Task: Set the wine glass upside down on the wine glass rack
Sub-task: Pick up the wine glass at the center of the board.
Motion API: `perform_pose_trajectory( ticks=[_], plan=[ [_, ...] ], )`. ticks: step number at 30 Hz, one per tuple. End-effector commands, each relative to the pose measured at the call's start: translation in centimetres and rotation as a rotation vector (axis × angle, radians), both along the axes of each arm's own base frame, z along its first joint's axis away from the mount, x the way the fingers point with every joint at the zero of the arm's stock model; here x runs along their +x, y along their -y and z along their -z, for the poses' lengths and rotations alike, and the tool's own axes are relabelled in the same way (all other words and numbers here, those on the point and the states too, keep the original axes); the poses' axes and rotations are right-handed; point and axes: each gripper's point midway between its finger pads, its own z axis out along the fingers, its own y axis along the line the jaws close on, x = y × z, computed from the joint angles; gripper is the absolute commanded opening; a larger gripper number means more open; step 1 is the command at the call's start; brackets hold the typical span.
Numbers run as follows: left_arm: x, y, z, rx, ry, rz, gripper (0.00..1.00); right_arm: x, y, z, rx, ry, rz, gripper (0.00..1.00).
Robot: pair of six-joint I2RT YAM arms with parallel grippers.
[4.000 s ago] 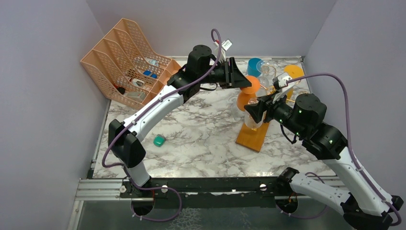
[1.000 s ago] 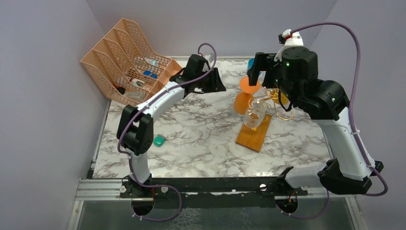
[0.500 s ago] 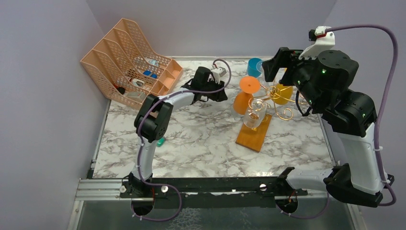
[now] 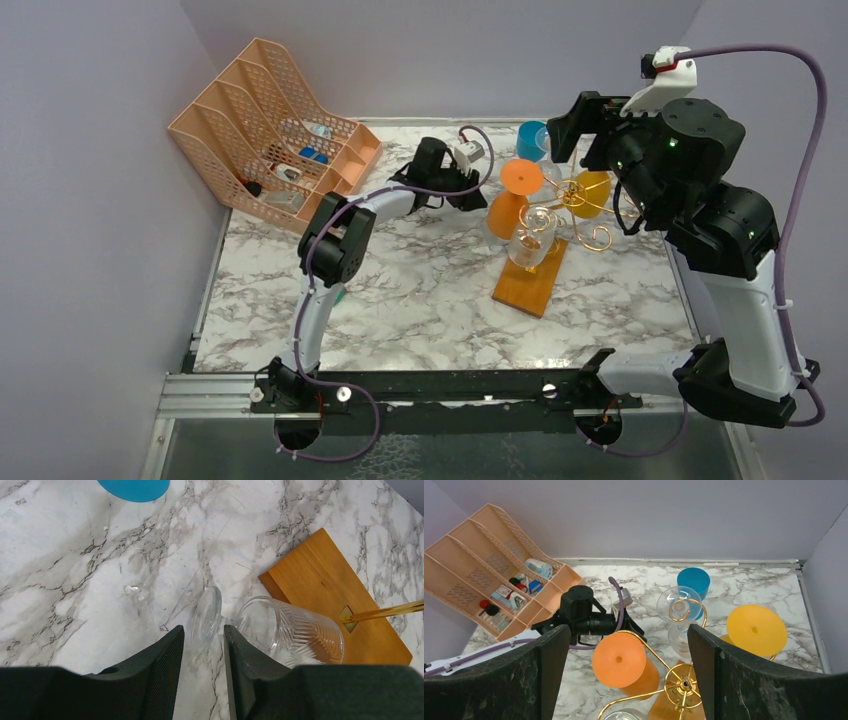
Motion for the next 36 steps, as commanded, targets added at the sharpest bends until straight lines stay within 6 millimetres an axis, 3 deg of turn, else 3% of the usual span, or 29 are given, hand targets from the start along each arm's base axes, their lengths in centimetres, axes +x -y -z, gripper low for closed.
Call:
perform_pose_trajectory(
  ticks=[1, 6, 11, 17, 21, 28, 29, 36],
  plan=[
    [0.2, 1.3, -0.7, -0.029, 0.079, 0.063, 0.40, 0.5, 0.2, -1.3, 0.006, 0.049, 0.025, 0.88],
    [0.2, 1.3, -0.2, 0.033, 0.119, 0.026, 0.33, 0.6, 0.0, -1.2, 0.008, 0.047, 0.018, 0.87],
    [0.3, 0.1, -2.1, 0.058, 0.166, -0.034, 0.00, 0.3, -1.0, 0.5, 0.055, -0.010, -0.014, 0.85],
    [-0.1, -2.2, -6.0, 0.073, 0.169, -0.157, 0.00, -0.7, -2.8, 3.2, 0.139, -0.109, -0.087, 0.80],
    [-1.2, -5.1, -6.9, 0.122, 0.140, -0.280, 0.00, -1.1, -4.0, 4.9, 0.145, -0.162, -0.142, 0.79],
    [-4.7, -10.9, -7.5, 0.225, 0.135, -0.438, 0.00, -2.3, -5.4, 5.2, 0.150, -0.178, -0.249, 0.71],
    [-5.2, -11.7, -8.6, 0.226, 0.146, -0.461, 0.00, -2.5, -5.6, 5.4, 0.145, -0.190, -0.266, 0.69],
    [-8.6, -15.6, -11.2, 0.280, 0.050, -0.587, 0.00, -3.5, -8.5, 5.4, 0.117, -0.207, -0.446, 0.55]
  ],
)
